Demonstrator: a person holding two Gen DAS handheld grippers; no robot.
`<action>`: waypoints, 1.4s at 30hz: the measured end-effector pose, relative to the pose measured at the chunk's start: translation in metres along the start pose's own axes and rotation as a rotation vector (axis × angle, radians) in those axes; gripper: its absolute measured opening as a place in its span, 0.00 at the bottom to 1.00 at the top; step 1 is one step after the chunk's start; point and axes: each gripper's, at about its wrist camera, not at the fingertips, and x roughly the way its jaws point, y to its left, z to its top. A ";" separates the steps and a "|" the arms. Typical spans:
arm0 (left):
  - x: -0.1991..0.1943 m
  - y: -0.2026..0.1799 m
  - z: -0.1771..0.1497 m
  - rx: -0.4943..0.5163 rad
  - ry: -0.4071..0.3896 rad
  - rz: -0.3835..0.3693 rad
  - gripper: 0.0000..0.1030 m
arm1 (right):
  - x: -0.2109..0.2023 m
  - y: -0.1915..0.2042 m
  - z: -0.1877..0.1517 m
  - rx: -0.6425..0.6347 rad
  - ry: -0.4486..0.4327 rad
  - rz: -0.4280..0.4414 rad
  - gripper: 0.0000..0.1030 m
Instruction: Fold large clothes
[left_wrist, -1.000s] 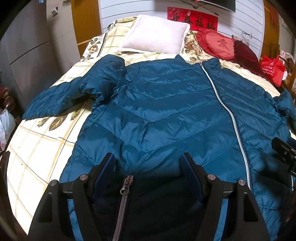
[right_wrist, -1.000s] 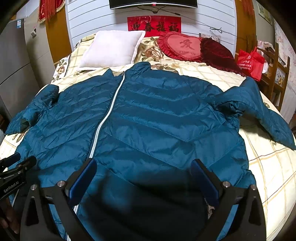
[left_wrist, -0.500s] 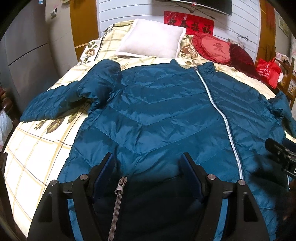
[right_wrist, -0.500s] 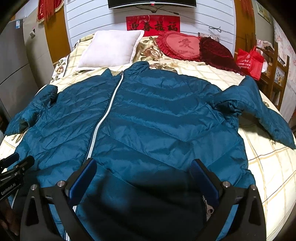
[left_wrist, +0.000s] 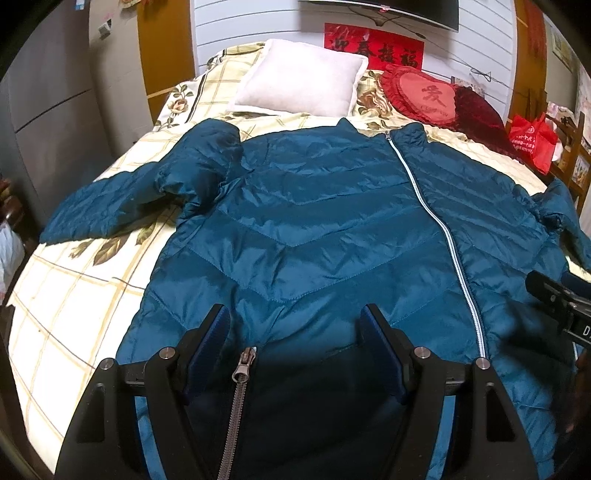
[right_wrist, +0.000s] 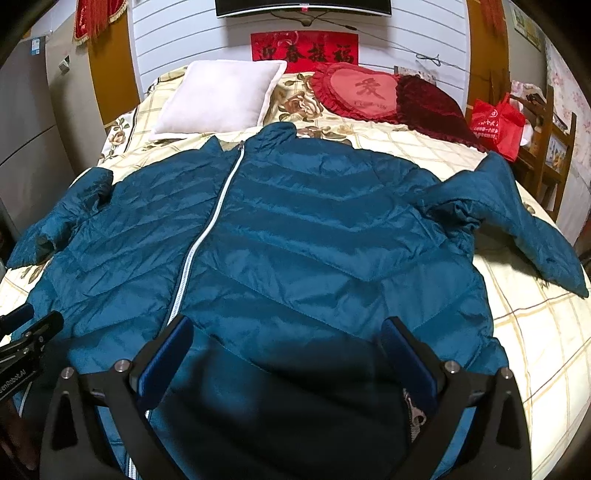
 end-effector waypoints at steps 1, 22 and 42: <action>0.000 0.000 0.000 -0.001 0.001 -0.005 0.54 | 0.000 0.000 0.000 0.003 -0.001 0.006 1.00; 0.001 -0.004 -0.001 0.018 -0.012 0.018 0.54 | -0.003 -0.001 -0.002 0.004 -0.005 0.017 1.00; -0.014 0.010 0.009 -0.015 -0.032 0.008 0.54 | -0.024 0.025 0.005 -0.057 -0.009 0.048 1.00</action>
